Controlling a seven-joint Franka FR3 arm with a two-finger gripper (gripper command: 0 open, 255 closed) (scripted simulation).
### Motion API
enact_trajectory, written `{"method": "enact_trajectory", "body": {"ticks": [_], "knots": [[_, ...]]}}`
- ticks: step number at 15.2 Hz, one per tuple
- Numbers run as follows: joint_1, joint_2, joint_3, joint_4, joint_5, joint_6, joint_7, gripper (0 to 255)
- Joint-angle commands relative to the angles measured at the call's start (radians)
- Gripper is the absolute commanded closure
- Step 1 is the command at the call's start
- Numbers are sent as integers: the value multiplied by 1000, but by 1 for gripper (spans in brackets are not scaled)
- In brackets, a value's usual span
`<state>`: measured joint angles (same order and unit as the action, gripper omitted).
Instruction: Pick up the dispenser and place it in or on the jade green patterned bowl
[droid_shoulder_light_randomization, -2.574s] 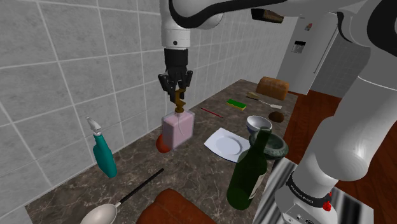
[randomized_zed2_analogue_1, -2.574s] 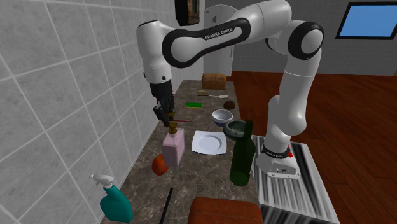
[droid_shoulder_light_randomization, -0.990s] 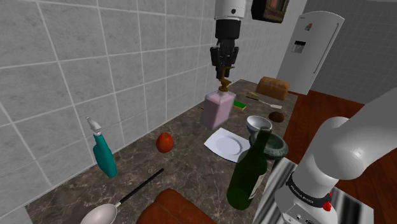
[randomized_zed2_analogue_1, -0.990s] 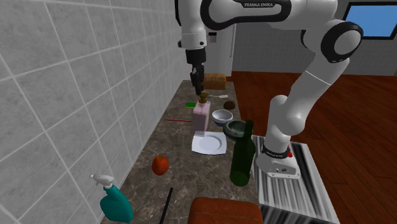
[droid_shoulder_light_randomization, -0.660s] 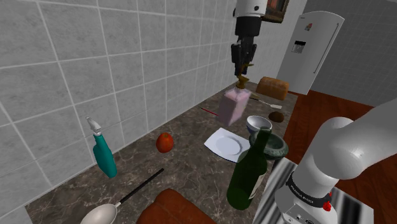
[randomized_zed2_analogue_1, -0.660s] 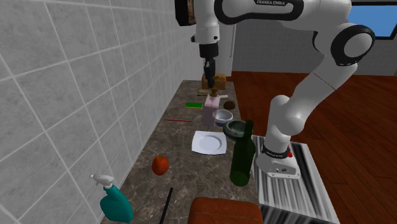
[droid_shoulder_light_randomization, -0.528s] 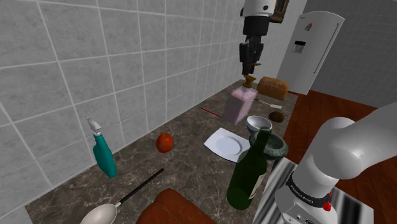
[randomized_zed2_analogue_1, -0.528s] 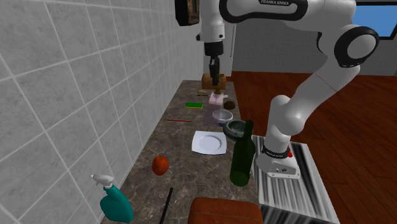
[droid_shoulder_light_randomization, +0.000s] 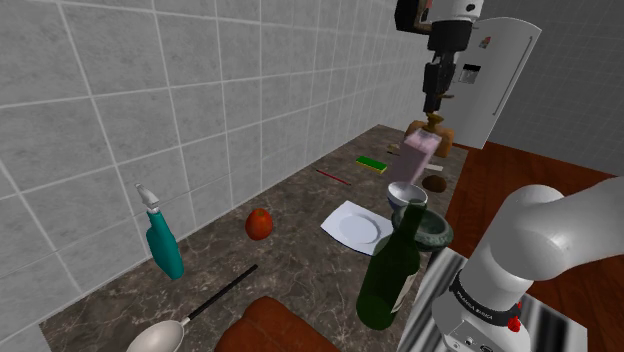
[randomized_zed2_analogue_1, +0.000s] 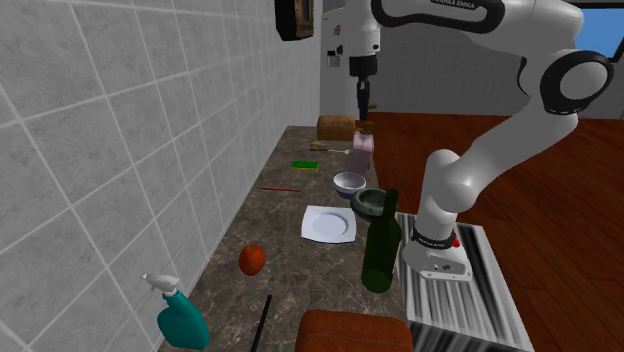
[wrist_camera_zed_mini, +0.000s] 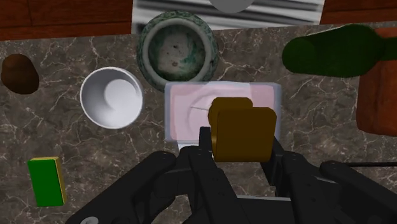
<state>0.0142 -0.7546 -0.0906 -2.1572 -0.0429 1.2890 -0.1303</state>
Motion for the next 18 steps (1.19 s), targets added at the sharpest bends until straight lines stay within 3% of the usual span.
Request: {"method": "enact_trajectory", "body": {"ticks": [1, 6, 18], "knots": [[-12, -39, -37, 4, -35, -41, -45, 255], [-34, -96, -119, 23, -117, -109, -145, 255], [-45, -175, -135, -188, -135, 23, -135, 255]]}}
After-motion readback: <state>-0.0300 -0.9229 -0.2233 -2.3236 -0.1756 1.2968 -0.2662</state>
